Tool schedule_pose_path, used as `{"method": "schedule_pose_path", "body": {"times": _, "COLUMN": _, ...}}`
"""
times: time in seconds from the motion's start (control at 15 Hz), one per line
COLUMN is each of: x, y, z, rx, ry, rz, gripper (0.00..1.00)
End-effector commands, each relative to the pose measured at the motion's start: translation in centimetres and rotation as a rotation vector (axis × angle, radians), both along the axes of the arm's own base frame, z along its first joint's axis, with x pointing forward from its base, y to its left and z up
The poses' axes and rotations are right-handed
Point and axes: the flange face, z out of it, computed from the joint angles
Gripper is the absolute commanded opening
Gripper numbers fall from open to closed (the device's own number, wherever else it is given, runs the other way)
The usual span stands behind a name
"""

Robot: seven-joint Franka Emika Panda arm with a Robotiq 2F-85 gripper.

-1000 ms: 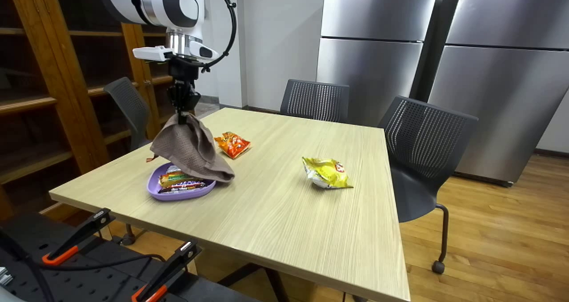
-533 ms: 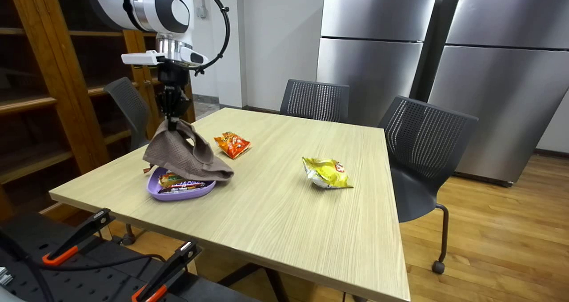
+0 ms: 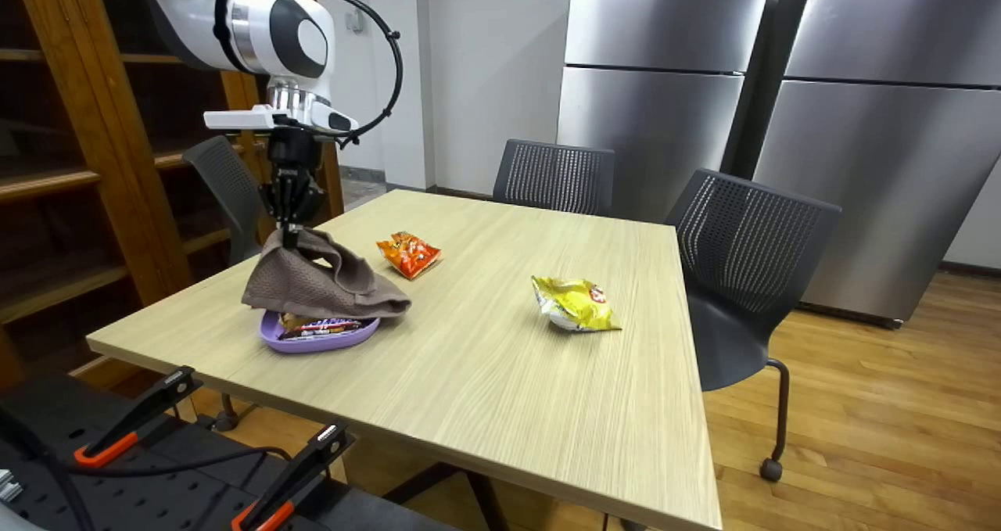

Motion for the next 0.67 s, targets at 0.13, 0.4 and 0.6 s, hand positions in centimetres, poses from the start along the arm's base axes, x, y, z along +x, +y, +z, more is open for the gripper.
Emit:
{"method": "schedule_pose_path", "body": {"times": 0.13, "x": 0.2, "y": 1.0, "z": -1.2, "rx": 0.008, "ry": 0.040, "rz": 0.080, "gripper": 0.01}}
{"method": "schedule_pose_path", "body": {"times": 0.4, "x": 0.3, "y": 1.6, "z": -2.4, "rx": 0.012, "ry": 0.054, "rz": 0.109, "gripper": 0.01}}
{"method": "schedule_pose_path", "body": {"times": 0.6, "x": 0.5, "y": 1.8, "z": -2.9, "rx": 0.013, "ry": 0.053, "rz": 0.127, "gripper": 0.05}}
